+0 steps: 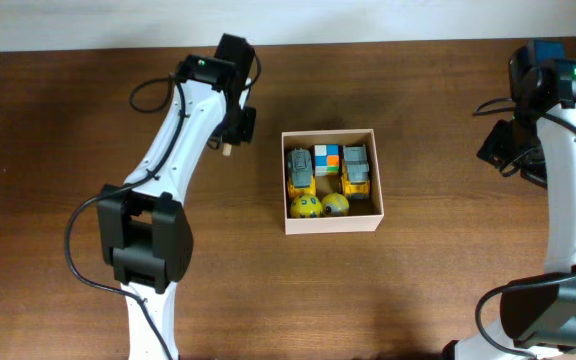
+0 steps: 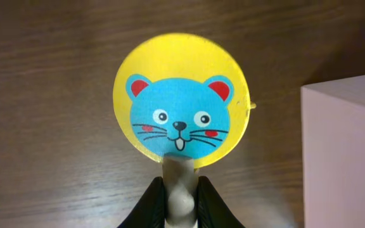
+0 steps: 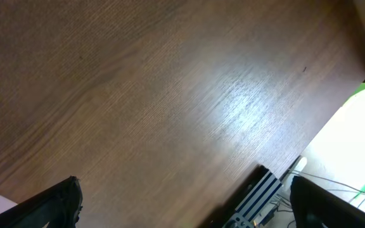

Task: Pack container
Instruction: 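Carry the paddle right and lower it into the box's right side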

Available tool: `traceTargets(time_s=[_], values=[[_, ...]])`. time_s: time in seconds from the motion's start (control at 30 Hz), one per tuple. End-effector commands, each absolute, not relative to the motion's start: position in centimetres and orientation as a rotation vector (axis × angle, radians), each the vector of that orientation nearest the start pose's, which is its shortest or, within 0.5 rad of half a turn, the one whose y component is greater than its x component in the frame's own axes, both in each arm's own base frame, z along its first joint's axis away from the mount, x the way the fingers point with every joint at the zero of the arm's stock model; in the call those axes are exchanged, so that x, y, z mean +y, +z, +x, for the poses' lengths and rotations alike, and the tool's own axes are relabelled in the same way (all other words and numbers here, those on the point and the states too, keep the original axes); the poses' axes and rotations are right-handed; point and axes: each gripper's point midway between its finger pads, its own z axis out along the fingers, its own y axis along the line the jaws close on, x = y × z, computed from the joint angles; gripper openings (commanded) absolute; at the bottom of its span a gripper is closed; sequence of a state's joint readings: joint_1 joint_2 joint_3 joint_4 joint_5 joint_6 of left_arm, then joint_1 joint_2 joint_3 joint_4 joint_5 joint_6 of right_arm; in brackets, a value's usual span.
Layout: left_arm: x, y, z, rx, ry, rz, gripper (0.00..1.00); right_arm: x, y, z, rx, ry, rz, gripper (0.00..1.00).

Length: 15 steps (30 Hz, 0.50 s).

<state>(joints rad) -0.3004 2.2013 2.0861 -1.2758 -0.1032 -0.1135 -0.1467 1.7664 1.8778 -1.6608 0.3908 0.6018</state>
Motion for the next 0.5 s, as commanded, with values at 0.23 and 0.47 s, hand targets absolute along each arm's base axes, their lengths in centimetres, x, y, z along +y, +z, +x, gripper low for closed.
traceTargets(time_s=[0.23, 0.47], values=[[-15.4, 16.8, 45.6, 2.825, 0.058, 0.456, 0.10, -11.3, 22.9, 30.0, 2.754, -0.570, 1.112, 0.99], [-19.1, 19.0, 44.1, 2.763, 0.040, 0.625, 0.10, -11.3, 22.9, 30.0, 2.755, -0.570, 1.112, 0.99]])
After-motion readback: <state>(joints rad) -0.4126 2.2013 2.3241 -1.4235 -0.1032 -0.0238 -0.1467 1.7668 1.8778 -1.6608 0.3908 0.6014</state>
